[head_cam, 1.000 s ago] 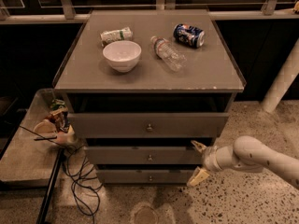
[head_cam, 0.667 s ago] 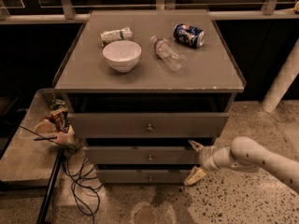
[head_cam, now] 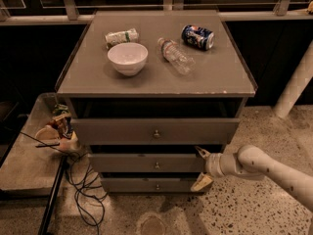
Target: Open middle drawer
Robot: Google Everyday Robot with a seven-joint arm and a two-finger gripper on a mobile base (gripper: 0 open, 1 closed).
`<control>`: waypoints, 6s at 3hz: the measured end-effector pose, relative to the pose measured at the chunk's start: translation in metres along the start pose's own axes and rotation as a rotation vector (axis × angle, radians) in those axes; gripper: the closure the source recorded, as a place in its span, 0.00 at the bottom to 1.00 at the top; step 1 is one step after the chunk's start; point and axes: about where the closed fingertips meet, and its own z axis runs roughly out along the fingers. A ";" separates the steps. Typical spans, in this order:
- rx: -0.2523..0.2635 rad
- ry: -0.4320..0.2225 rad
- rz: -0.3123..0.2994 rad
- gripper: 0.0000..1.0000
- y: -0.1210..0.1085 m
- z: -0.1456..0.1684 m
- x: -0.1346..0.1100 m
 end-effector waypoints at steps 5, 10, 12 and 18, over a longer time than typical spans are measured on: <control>0.000 0.000 0.000 0.88 0.000 0.000 0.000; 0.018 -0.016 -0.007 1.00 -0.006 -0.009 -0.013; 0.019 -0.022 0.004 1.00 0.002 -0.014 -0.014; 0.027 -0.034 0.024 1.00 0.017 -0.015 -0.008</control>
Offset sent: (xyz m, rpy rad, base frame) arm 0.0003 0.0000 0.0000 0.0001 -0.0004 -0.0003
